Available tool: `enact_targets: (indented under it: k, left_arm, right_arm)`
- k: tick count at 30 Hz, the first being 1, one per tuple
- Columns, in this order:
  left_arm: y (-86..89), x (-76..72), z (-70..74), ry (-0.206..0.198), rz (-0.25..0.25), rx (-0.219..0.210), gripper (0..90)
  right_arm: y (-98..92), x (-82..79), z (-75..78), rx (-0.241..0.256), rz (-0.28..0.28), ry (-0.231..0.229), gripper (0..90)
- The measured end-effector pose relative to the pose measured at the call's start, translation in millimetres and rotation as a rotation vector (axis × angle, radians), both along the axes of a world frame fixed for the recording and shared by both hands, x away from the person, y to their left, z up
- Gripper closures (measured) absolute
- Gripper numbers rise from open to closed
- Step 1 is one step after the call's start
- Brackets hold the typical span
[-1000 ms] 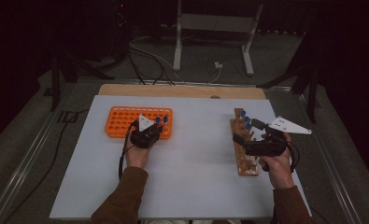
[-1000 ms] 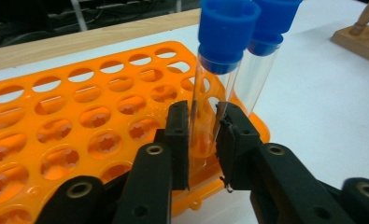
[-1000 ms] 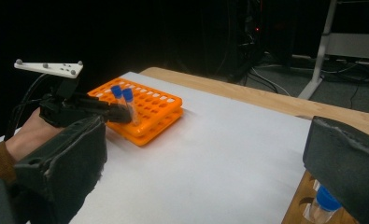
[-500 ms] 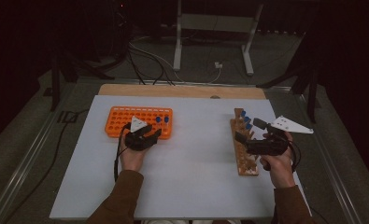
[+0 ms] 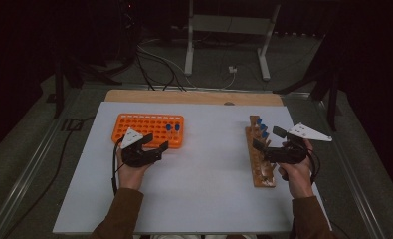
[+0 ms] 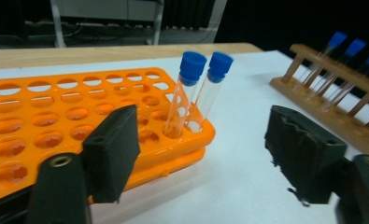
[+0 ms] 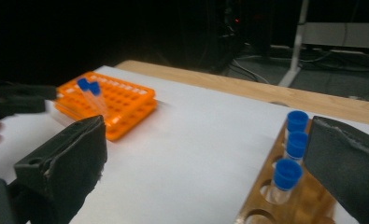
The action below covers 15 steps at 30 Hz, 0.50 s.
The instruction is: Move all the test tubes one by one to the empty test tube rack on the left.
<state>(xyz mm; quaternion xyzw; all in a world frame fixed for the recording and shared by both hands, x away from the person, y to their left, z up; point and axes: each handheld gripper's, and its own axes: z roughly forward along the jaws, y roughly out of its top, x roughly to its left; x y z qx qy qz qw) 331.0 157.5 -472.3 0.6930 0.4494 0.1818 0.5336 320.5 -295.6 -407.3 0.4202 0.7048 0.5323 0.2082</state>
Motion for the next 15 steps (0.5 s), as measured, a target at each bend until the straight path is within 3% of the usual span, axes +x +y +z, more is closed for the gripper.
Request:
enact_targets:
  k: [6, 10, 15]
  left_arm:
    - [8.2, -9.8, 4.8, 0.006, 0.023, -0.036, 15.8]
    - [7.4, -11.2, 7.2, 0.019, 0.027, -0.019, 3.6]
    - [6.2, -15.3, 10.8, 0.004, 0.011, 0.001, 0.7]
  right_arm:
    - [0.3, 4.3, -4.3, -0.050, -0.031, -0.002, 0.0]
    - [-2.4, 8.1, -8.9, -0.074, -0.047, 0.011, 0.0]
    - [-5.5, 14.2, -16.7, -0.104, -0.057, 0.026, 4.2]
